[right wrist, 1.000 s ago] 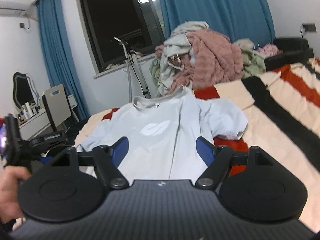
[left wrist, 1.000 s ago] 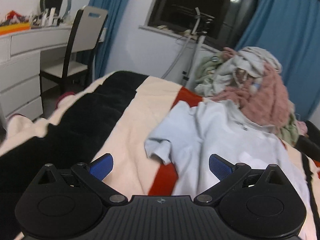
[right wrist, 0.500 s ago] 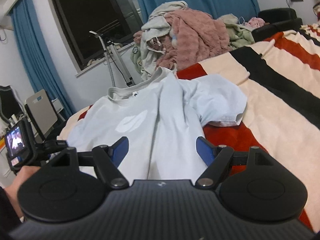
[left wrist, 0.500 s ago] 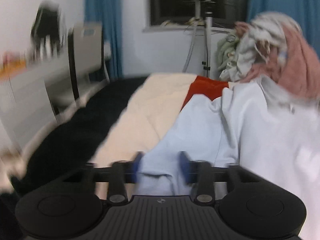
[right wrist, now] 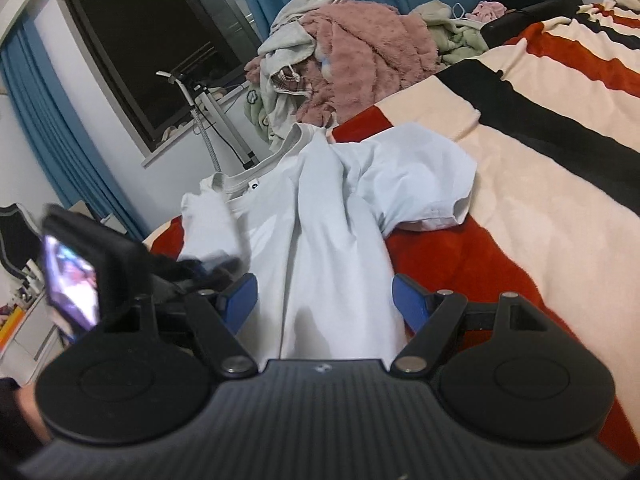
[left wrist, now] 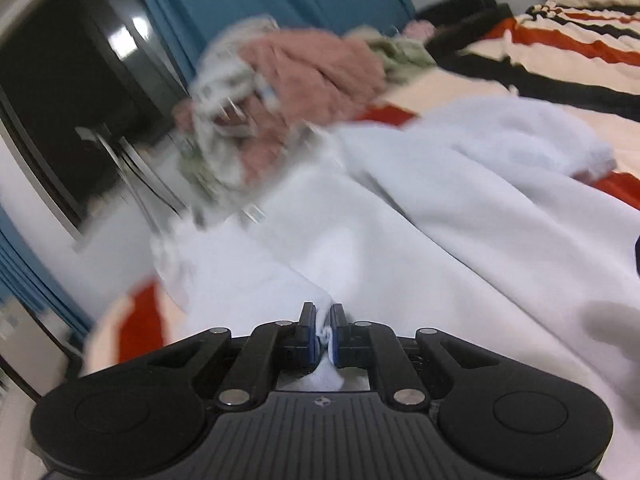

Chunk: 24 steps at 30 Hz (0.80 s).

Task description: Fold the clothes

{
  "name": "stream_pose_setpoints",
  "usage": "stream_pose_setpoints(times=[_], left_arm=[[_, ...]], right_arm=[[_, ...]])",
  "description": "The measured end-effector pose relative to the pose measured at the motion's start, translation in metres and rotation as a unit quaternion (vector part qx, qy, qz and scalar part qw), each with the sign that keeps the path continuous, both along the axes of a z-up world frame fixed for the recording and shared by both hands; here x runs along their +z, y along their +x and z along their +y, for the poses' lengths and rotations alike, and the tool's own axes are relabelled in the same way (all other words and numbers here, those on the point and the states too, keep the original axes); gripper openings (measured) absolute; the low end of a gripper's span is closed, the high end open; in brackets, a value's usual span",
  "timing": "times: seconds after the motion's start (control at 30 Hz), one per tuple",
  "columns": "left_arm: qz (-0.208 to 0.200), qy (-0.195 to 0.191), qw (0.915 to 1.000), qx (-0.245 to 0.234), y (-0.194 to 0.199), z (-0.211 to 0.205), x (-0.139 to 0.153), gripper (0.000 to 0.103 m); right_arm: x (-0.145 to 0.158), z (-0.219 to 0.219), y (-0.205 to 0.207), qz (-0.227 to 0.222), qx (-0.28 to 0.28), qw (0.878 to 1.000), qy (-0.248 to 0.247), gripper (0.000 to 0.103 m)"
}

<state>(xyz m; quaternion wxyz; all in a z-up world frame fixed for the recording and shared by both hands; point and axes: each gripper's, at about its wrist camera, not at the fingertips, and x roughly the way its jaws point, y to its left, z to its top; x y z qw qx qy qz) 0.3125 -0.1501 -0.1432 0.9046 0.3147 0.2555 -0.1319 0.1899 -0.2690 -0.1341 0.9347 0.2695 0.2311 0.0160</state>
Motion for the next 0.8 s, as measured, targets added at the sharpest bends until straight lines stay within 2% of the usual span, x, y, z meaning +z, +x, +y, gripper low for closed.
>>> stream_pose_setpoints(times=[0.03,0.1,0.23,0.3,0.37,0.43,0.5,0.57,0.63,0.67,0.7,0.8], left_arm=[[0.012,-0.014,0.9998,0.0,0.001,0.002,0.0,0.01],[0.024,-0.048,0.9985,-0.001,-0.001,0.013,0.006,0.018],[0.042,-0.172,0.9842,0.003,-0.022,0.055,0.034,0.042],[0.045,-0.232,0.9712,0.028,-0.026,0.075,0.049,0.046],[0.053,-0.292,0.9526,0.068,-0.013,0.099,0.055,0.051],[0.066,-0.337,0.933,0.109,0.01,0.119,0.053,0.051],[0.082,-0.382,0.9086,0.147,0.036,0.139,0.048,0.047],[0.105,-0.432,0.8783,0.176,0.066,0.158,0.036,0.033],[0.098,-0.456,0.8607,0.203,0.086,0.168,0.028,0.03],[0.096,-0.465,0.8547,0.211,0.095,0.171,0.025,0.014],[0.096,-0.466,0.8544,0.208,0.101,0.172,0.024,0.005],[0.066,-0.472,0.8576,0.195,0.108,0.182,0.032,0.003]], right_arm=[[0.0,-0.001,-0.001,0.001,0.0,1.0,0.003,0.076],[-0.001,-0.003,-0.002,0.003,-0.001,1.0,0.008,0.076],[0.0,-0.002,-0.003,0.003,0.002,1.0,0.013,0.076],[0.001,0.0,-0.003,0.0,0.005,1.0,0.011,0.076],[0.002,0.001,-0.003,-0.003,0.005,1.0,0.008,0.076],[0.001,0.0,-0.002,-0.002,0.003,1.0,0.006,0.076],[0.0,-0.001,-0.002,0.0,0.002,1.0,0.004,0.076],[-0.001,-0.001,-0.002,0.0,0.002,1.0,0.003,0.076],[-0.001,-0.001,-0.001,-0.002,0.001,1.0,0.001,0.076],[-0.001,0.0,-0.001,-0.003,0.001,1.0,-0.001,0.076],[-0.001,0.0,-0.001,-0.003,0.002,1.0,-0.006,0.076],[-0.003,0.004,0.0,-0.002,0.004,1.0,-0.023,0.076]])
